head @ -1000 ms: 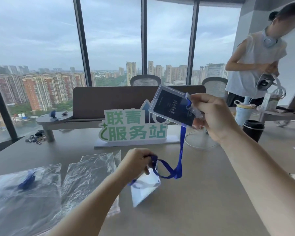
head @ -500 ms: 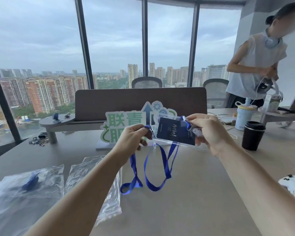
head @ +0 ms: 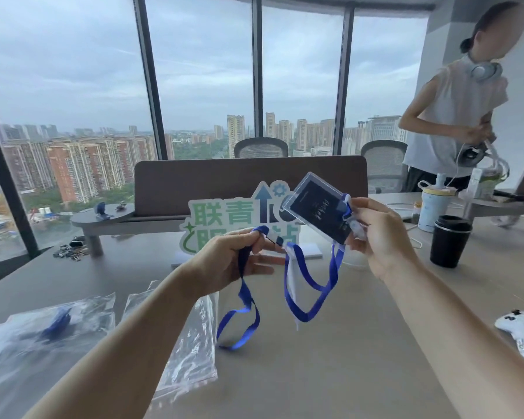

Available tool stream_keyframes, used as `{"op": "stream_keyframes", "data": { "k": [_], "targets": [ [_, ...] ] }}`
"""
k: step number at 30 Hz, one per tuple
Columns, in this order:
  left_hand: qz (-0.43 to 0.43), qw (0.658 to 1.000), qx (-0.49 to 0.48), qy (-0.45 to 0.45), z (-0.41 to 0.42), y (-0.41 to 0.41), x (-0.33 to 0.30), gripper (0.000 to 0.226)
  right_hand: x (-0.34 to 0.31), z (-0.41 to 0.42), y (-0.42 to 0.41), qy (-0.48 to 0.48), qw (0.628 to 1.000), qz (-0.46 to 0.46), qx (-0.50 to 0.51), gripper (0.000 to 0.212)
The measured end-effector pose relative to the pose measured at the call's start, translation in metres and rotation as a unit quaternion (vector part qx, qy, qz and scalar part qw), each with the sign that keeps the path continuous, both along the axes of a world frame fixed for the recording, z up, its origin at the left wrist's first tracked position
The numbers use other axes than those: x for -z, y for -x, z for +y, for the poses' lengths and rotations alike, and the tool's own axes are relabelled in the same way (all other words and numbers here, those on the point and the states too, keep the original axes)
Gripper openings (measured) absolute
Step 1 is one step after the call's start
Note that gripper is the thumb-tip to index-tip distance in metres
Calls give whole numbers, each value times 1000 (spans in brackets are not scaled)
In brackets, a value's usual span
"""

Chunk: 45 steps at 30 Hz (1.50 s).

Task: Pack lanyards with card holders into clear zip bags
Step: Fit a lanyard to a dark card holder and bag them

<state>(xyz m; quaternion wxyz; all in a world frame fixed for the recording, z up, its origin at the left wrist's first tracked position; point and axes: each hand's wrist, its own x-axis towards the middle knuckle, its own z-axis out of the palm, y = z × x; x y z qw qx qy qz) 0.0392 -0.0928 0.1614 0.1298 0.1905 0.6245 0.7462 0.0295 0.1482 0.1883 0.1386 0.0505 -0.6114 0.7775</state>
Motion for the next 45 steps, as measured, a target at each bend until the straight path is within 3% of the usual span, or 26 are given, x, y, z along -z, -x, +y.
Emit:
{"op": "stream_keyframes", "data": {
  "k": [5,12,16,18,22,24,26,28,29,30,34,36,38,42,45],
  "targets": [
    [-122,989,17,-77,14,-5,5,38,5,1,2,-3,1000,-18,6,24],
    [-121,971,-99,-182,-1,12,14,37,11,14,10,23,994,-21,101,16],
    [-182,888,-255,-336,-25,44,35,44,9,21,10,22,990,-28,138,17],
    [-195,853,-321,-361,-34,56,49,44,7,20,7,7,993,-22,112,22],
    [-195,846,-396,-300,-17,54,75,22,4,11,-1,-67,998,-6,12,24],
    [-191,870,-383,-247,-3,47,85,22,2,6,-3,-100,995,-6,-4,22],
    [-154,911,-363,-120,7,43,91,26,0,2,-6,-145,989,-9,-17,21],
    [-52,940,-329,73,15,36,89,38,-3,-1,-11,-189,981,-11,-37,21],
    [3,945,-302,128,22,30,83,45,-6,-2,-14,-203,978,-12,-45,21],
    [45,953,-267,135,30,24,76,48,-8,-3,-16,-212,976,-13,-55,22],
    [106,988,-108,10,68,-2,42,32,-18,-7,-24,-222,967,-13,-123,24],
    [125,989,-82,1,82,-11,32,25,-22,-10,-26,-222,965,-9,-140,24],
    [145,981,-115,50,89,-14,26,27,-24,-9,-26,-224,966,0,-129,24],
    [121,988,-81,56,86,-15,32,32,-24,-1,-16,-279,959,48,-6,21],
    [131,976,-96,146,80,-12,34,31,-16,6,-5,-444,873,120,162,20]
  ]
}}
